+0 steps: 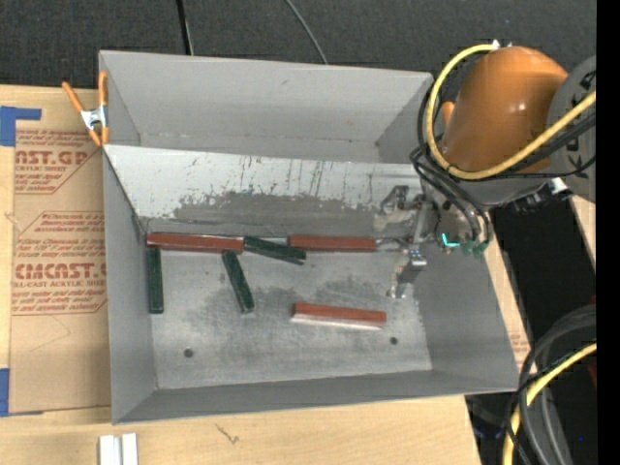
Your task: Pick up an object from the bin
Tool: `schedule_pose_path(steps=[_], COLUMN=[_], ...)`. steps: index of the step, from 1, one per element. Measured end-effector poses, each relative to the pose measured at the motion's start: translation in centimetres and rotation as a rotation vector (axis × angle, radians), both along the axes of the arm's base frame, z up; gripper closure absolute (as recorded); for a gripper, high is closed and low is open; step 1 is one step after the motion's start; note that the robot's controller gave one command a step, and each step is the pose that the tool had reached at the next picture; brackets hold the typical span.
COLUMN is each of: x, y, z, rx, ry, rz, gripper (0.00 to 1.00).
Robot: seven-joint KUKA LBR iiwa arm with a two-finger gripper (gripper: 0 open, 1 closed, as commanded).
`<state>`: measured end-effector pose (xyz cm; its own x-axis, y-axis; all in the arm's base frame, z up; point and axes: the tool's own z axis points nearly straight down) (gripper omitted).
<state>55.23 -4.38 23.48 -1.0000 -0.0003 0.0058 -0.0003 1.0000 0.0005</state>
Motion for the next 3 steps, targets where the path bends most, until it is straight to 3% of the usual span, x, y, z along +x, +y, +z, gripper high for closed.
schedule_pose_path(steps=[1, 2, 3], x=[0.1, -1.5, -4.8], y=[0.0, 1.1, 3.6], z=[0.5, -6.4, -7.6], rx=[-0.001, -0.001, 0.000], ry=[-0.008, -0.012, -0.002], rz=[0.001, -0.041, -0.173], gripper=[0.00, 0.00, 0.00])
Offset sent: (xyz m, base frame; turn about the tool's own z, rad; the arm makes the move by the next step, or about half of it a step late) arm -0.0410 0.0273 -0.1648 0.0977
